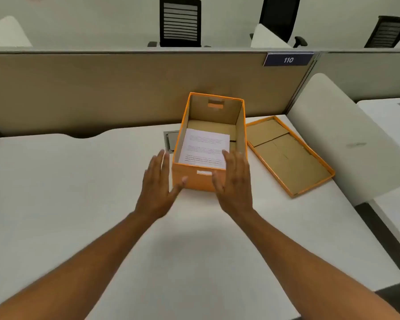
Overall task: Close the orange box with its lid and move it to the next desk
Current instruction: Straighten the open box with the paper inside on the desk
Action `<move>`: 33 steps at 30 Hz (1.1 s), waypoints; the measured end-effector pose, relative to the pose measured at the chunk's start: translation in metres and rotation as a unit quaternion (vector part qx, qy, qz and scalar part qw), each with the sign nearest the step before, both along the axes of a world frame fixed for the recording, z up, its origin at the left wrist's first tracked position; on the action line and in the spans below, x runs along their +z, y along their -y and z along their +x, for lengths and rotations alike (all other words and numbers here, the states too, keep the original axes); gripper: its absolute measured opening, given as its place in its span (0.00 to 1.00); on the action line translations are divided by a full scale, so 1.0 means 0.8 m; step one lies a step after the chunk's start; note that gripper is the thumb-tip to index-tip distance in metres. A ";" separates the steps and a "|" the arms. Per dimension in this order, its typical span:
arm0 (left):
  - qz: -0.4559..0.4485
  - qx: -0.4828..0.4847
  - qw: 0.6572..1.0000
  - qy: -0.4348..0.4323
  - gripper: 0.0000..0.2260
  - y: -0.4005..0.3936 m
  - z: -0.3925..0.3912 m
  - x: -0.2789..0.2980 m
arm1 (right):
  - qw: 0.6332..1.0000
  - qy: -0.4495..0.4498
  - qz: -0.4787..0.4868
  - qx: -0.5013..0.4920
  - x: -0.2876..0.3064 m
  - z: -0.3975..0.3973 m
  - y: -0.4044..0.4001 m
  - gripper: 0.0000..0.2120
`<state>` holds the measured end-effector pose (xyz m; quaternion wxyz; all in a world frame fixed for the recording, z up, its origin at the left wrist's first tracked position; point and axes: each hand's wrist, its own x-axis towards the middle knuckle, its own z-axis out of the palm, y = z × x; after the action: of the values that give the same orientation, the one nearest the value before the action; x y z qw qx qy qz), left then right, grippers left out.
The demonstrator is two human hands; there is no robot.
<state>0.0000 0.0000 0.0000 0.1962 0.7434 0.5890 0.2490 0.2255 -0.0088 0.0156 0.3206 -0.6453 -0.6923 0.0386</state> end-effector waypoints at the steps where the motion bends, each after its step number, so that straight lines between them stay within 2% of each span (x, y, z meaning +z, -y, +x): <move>1: -0.007 0.018 0.999 0.027 0.43 -0.024 0.011 0.002 | 0.999 -0.035 0.008 -0.028 0.002 0.015 -0.019 0.28; 4: -0.068 0.077 0.991 0.084 0.40 -0.099 0.035 0.016 | 0.984 -0.126 -0.029 -0.120 0.007 0.059 -0.078 0.29; 6: -0.120 0.116 0.981 0.100 0.38 -0.143 0.052 0.018 | 0.971 -0.171 -0.089 -0.141 0.002 0.083 -0.114 0.31; 8: -0.204 0.170 0.954 0.139 0.39 -0.179 0.061 0.019 | 0.946 -0.230 -0.174 -0.149 -0.002 0.101 -0.144 0.33; 10: -0.293 0.221 0.913 0.180 0.38 -0.197 0.066 0.021 | 0.913 -0.288 -0.240 -0.158 -0.009 0.113 -0.165 0.35; 12: -0.368 0.222 0.879 0.205 0.30 -0.199 0.071 0.016 | 0.887 -0.326 -0.284 -0.160 -0.016 0.119 -0.175 0.34; 13: -0.383 0.209 0.875 0.208 0.25 -0.197 0.072 0.012 | 0.879 -0.337 -0.299 -0.157 -0.021 0.120 -0.175 0.33; 17: -0.340 0.203 0.895 0.203 0.19 -0.186 0.076 -0.001 | 0.878 -0.341 -0.303 -0.144 -0.034 0.118 -0.172 0.24; 23: -0.304 0.214 0.902 0.219 0.20 -0.135 0.052 0.007 | 0.896 -0.320 -0.286 -0.116 -0.025 0.103 -0.144 0.22; 27: -0.274 0.235 0.903 0.235 0.19 -0.055 0.024 0.018 | 0.905 -0.309 -0.281 -0.078 -0.011 0.077 -0.089 0.23; 31: -0.271 0.240 0.898 0.252 0.25 0.041 -0.005 0.022 | 0.908 -0.301 -0.289 -0.043 -0.003 0.048 -0.017 0.21; 33: -0.274 0.243 0.897 0.248 0.24 0.086 -0.020 0.019 | 0.906 -0.298 -0.298 -0.039 -0.006 0.033 0.022 0.20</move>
<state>-0.0162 -0.0687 0.0151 0.4654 0.4080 0.7284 0.2939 0.2517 -0.0260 0.0112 0.3060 -0.6956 -0.4955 0.4208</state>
